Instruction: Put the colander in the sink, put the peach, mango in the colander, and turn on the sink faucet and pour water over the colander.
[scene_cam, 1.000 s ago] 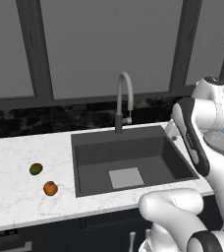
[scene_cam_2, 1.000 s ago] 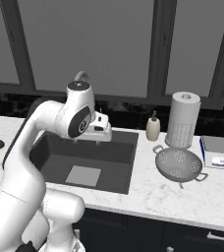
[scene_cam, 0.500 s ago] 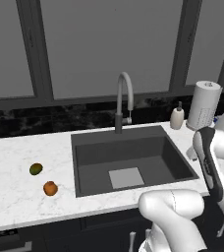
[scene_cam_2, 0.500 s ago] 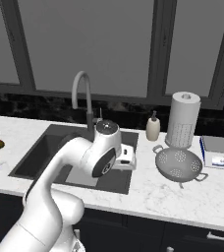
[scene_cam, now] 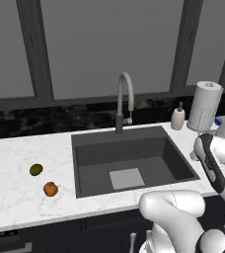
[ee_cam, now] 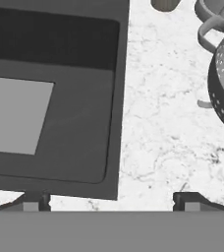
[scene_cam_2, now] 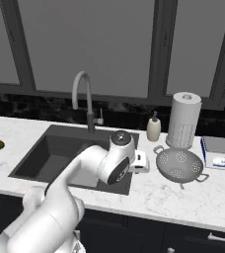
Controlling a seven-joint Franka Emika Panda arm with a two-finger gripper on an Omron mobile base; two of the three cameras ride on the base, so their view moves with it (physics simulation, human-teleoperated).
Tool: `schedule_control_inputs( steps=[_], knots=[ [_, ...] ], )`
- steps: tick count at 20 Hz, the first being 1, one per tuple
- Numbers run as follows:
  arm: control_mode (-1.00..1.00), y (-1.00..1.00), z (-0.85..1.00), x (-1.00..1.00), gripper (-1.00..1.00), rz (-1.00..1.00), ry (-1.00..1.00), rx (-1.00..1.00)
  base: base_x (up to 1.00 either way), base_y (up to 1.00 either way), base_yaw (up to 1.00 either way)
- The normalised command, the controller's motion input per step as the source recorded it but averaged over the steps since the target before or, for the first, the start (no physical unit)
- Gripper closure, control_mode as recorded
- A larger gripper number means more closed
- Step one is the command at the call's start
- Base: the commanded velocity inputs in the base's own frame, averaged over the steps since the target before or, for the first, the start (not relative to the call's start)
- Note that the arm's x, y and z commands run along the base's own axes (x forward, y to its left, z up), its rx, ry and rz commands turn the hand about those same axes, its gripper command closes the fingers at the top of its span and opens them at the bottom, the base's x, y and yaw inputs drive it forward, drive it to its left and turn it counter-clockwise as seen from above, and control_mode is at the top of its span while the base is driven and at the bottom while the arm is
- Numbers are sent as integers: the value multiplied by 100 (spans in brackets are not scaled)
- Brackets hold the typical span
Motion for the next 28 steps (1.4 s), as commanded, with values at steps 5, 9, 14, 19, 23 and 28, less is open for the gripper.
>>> schedule_control_inputs(
  steps=[5, 9, 14, 19, 23, 28],
  knots=[
    [-100, -100, -5, 100, -100, 0, 29, 6, 0, 0, 0],
    [-100, -100, -1, 84, -100, 0, 29, 9, 0, 0, 0],
    [-100, -86, 0, 38, -100, 1, 12, 6, 0, 0, 0],
    [-100, -38, 0, 16, -100, 2, 1, 3, 0, 0, 0],
    [-100, -11, -22, 0, -100, 2, 0, 0, 0, 0, 0],
    [-100, 20, -33, -30, -100, 0, 0, -3, 0, 0, 0]
  ],
)
